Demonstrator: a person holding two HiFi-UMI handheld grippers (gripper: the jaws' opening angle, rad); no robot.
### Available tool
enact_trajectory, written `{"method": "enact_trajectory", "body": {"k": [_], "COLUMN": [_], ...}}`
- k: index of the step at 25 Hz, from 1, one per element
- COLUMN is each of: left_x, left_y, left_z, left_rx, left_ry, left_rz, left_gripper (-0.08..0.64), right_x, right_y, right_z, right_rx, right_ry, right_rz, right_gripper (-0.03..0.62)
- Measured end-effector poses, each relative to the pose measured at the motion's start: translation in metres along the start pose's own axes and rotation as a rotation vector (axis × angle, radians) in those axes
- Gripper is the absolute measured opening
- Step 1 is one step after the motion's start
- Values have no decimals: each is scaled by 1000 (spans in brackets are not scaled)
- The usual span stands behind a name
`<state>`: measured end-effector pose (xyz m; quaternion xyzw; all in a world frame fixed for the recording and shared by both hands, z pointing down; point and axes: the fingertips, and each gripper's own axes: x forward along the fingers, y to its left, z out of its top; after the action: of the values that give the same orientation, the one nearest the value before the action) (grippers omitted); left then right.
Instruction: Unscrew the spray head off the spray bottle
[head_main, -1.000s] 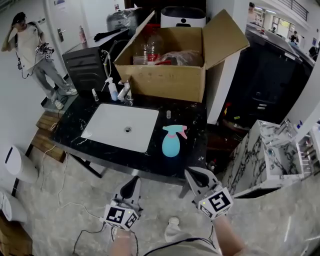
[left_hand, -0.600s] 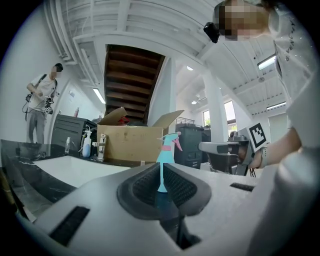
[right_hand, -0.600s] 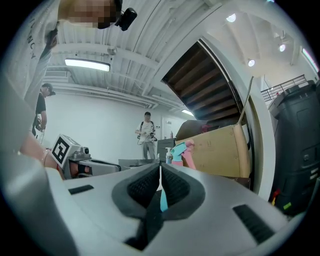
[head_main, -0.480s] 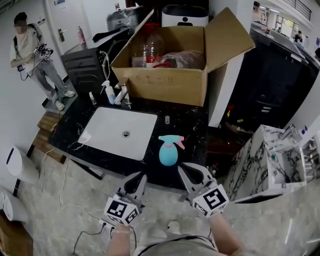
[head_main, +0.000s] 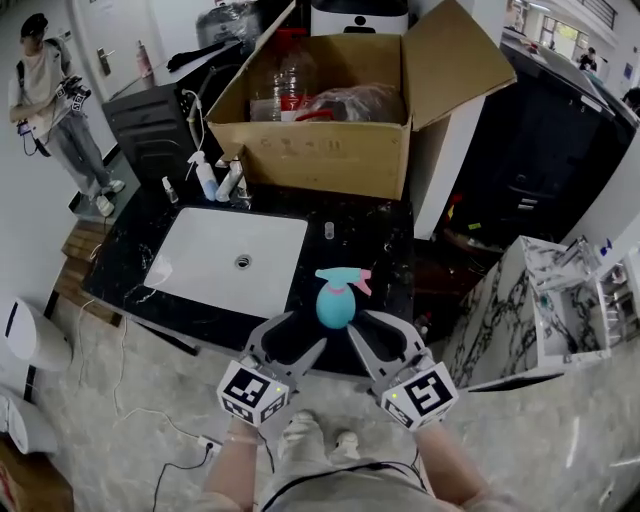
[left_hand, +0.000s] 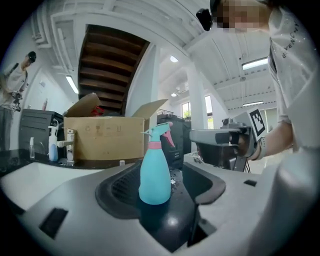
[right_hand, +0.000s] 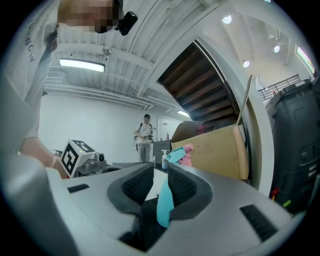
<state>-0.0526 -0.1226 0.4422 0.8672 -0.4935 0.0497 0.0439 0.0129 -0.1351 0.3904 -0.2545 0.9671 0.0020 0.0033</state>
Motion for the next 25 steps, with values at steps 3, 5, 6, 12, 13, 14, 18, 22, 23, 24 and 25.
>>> {"method": "enact_trajectory", "body": {"k": [3, 5, 6, 12, 13, 14, 18, 22, 23, 24, 25], "left_x": [17, 29, 34, 60, 63, 66, 73, 78, 81, 83, 85], "left_y": [4, 7, 7, 9, 10, 11, 9, 5, 5, 4, 3], "left_z": [-5, -8, -8, -10, -10, -11, -9, -12, -14, -15, -18], "left_rx": [48, 93, 117, 189, 190, 189, 204, 255, 270, 287, 305], "left_ry": [60, 91, 103, 146, 146, 145, 132, 133, 134, 136, 138], "left_rz": [-72, -111, -130, -241, -255, -271, -350, -395, -397, -401, -405], "left_gripper": [305, 330, 346, 374, 374, 374, 374, 374, 374, 374, 373], "right_x": [5, 9, 11, 28, 29, 31, 35, 38, 40, 41, 42], "right_y": [-5, -7, -7, -13, -14, -16, -23, -27, -28, -29, -29], "right_z": [3, 4, 4, 2, 2, 1, 1, 0, 0, 0, 0], "right_rx": [10, 19, 22, 28, 30, 33, 35, 33, 32, 30, 29], "right_ry": [3, 3, 4, 21, 25, 27, 33, 41, 42, 44, 46], "right_rz": [-46, -76, -88, -165, -175, -184, -222, -247, -251, -252, -253], "right_gripper": [96, 113, 117, 147, 150, 150, 161, 163, 164, 167, 171]}}
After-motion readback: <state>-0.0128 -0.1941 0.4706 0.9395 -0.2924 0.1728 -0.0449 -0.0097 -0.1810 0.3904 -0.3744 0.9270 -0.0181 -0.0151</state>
